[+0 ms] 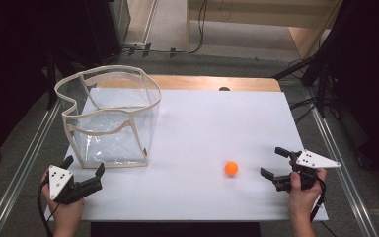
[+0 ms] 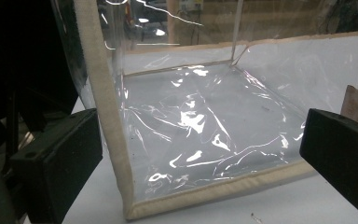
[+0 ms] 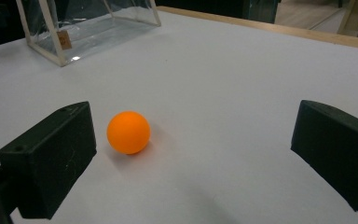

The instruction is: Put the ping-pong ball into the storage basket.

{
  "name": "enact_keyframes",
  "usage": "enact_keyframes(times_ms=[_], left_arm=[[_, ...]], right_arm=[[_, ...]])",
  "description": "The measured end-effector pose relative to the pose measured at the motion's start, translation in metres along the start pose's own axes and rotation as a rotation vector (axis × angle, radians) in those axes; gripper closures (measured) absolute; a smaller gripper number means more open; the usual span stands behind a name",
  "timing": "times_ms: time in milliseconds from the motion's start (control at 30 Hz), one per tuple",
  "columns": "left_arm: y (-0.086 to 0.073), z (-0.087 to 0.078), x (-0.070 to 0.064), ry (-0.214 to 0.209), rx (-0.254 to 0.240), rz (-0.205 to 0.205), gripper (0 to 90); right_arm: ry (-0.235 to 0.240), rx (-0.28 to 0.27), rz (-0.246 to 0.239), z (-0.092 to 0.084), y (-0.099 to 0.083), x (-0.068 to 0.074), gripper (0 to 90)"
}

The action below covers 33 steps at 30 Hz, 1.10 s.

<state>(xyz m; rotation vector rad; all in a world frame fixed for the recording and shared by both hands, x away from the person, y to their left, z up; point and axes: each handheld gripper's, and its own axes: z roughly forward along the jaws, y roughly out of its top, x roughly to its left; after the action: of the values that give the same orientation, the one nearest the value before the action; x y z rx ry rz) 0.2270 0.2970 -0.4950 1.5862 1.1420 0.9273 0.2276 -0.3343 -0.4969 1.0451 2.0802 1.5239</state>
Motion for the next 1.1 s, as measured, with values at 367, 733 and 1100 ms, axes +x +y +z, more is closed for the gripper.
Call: enact_keyframes(times_ms=[367, 733, 1100], left_arm=[[0.0, 0.0, 0.0, -0.003, 0.002, 0.001, 0.0], [0.0, 0.001, -0.001, -0.004, -0.001, 0.0, 0.0], [0.0, 0.001, -0.001, -0.005, 0.001, 0.002, 0.0]], right_arm=[[0.011, 0.074, -0.029, 0.005, 0.021, 0.005, 0.0], [0.015, 0.132, -0.082, 0.013, 0.036, 0.011, 0.0], [0.038, 0.184, -0.128, 0.025, 0.05, 0.017, 0.0]])
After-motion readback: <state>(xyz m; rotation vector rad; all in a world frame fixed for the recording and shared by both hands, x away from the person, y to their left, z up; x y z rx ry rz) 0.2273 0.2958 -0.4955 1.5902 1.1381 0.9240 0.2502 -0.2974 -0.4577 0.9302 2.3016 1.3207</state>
